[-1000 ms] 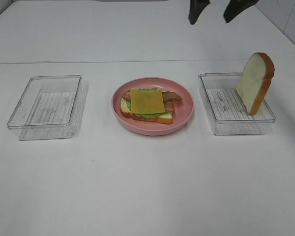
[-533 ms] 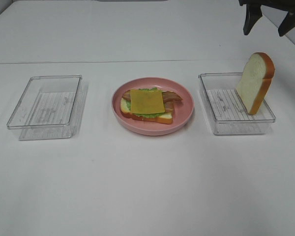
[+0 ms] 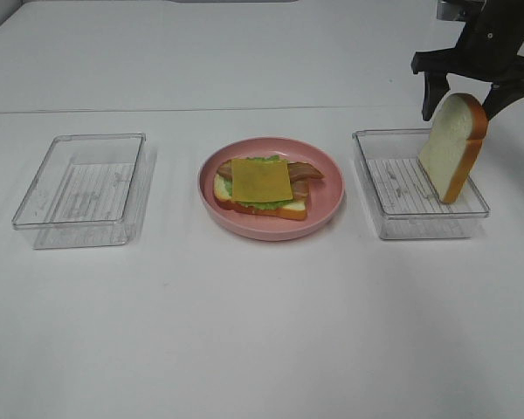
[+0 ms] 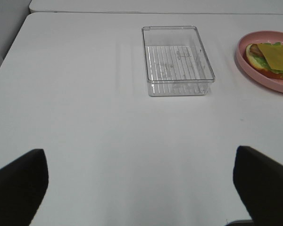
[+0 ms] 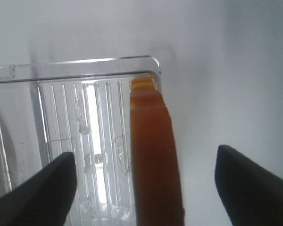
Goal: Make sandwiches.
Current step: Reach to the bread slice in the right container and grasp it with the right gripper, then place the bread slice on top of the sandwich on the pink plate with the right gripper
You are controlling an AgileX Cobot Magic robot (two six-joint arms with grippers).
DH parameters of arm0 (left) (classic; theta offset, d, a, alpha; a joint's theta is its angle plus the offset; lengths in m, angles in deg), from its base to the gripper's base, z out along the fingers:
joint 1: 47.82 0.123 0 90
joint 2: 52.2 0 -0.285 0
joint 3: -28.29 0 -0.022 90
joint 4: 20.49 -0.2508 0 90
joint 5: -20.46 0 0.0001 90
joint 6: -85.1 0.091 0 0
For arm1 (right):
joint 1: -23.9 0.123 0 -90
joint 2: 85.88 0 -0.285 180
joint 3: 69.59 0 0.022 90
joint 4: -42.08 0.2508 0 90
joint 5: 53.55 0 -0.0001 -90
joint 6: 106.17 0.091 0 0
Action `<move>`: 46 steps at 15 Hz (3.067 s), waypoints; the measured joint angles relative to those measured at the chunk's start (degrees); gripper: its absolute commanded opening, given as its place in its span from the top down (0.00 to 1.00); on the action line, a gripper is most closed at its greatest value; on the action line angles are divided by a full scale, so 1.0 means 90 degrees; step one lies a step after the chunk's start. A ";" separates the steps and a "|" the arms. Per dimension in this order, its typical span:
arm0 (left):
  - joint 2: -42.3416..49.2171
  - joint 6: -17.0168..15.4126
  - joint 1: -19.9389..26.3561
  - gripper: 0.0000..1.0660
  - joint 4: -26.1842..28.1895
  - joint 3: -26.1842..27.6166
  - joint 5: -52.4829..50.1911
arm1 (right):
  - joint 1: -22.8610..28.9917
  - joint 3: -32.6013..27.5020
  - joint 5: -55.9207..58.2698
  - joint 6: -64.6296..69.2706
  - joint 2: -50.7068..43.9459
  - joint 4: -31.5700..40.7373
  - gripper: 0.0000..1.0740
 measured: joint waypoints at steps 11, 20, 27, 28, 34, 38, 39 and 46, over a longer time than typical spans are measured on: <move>0.0000 0.0000 0.0000 0.06 0.0000 0.0000 0.0000 | 0.0000 -0.0388 0.0019 0.0006 -0.0019 0.0076 0.67; 0.0000 0.0000 0.0000 0.06 0.0000 0.0000 0.0000 | 0.0000 -0.0388 0.0019 0.0057 -0.0166 0.0000 1.00; 0.0000 0.0000 0.0000 0.06 0.0000 0.0000 0.0000 | 0.0000 -0.0414 0.0019 -0.0261 -0.1986 0.1502 1.00; 0.0000 0.0000 0.0000 0.06 0.0000 0.0000 0.0000 | 0.0000 -0.0579 0.0006 -0.0497 -0.2222 0.2037 1.00; 0.0000 0.0000 0.0000 0.06 0.0000 0.0000 0.0000 | 0.0045 -0.4043 -0.1496 -0.2935 -0.2820 0.6296 1.00; 0.0000 0.0000 0.0000 0.06 0.0000 0.0000 0.0000 | 0.0477 -0.4590 -0.2075 -0.3527 -0.2247 0.7187 1.00; 0.0000 0.0000 0.0000 0.06 0.0000 0.0000 0.0000 | 0.0547 -0.4558 -0.2075 -0.3578 -0.2139 0.7245 1.00; 0.0000 0.0000 0.0000 0.06 0.0000 0.0000 0.0000 | 0.1057 -0.3540 -0.2145 -0.3667 -0.0796 0.7557 1.00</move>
